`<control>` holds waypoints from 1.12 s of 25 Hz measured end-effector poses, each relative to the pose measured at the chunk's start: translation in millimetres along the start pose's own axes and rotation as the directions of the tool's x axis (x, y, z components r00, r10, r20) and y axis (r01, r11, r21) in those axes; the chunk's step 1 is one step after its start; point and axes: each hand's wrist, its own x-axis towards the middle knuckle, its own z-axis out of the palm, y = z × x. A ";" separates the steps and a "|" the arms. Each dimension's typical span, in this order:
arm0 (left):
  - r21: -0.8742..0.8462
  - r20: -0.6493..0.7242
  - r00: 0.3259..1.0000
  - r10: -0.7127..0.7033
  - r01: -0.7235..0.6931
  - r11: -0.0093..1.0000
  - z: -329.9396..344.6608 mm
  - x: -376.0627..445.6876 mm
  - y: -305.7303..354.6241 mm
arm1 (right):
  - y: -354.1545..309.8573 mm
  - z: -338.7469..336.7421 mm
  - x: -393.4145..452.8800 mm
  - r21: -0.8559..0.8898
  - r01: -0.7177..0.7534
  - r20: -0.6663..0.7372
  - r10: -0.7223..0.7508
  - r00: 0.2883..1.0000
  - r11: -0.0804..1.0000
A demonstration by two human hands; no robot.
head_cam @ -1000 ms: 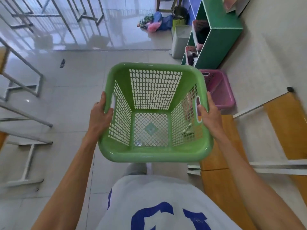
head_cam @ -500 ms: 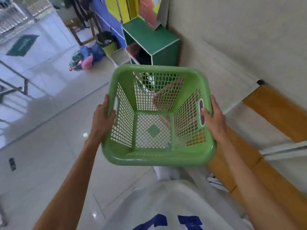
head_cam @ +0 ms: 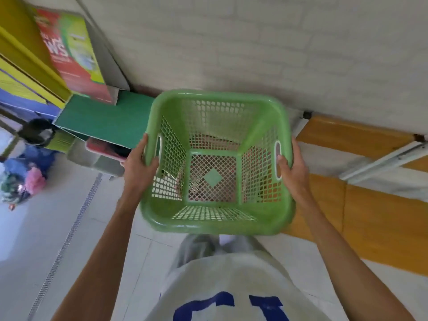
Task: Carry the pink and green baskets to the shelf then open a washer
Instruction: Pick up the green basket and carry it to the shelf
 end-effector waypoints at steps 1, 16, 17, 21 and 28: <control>0.003 0.040 0.999 0.000 0.000 1.000 0.8 20.1 1.7 | -2.7 5.6 3.7 0.003 -0.026 -0.023 0.026 0.999 1.000; 0.252 0.485 0.857 -0.175 0.054 0.966 113.7 184.2 -130.8 | 87.4 149.9 62.6 -0.139 -0.496 -0.012 0.500 0.866 0.857; 0.270 0.484 0.851 -0.203 0.075 0.960 131.9 186.2 -149.2 | 108.2 163.5 69.7 -0.147 -0.501 -0.006 0.505 0.863 0.853; 0.318 0.495 0.830 -0.255 0.100 0.943 194.4 195.3 -217.1 | 187.5 216.7 96.5 -0.191 -0.532 0.028 0.547 0.837 0.825; 0.300 0.577 0.763 -0.292 0.134 0.944 261.2 223.0 -309.5 | 271.1 290.3 109.4 -0.306 -0.530 0.037 0.567 0.823 0.791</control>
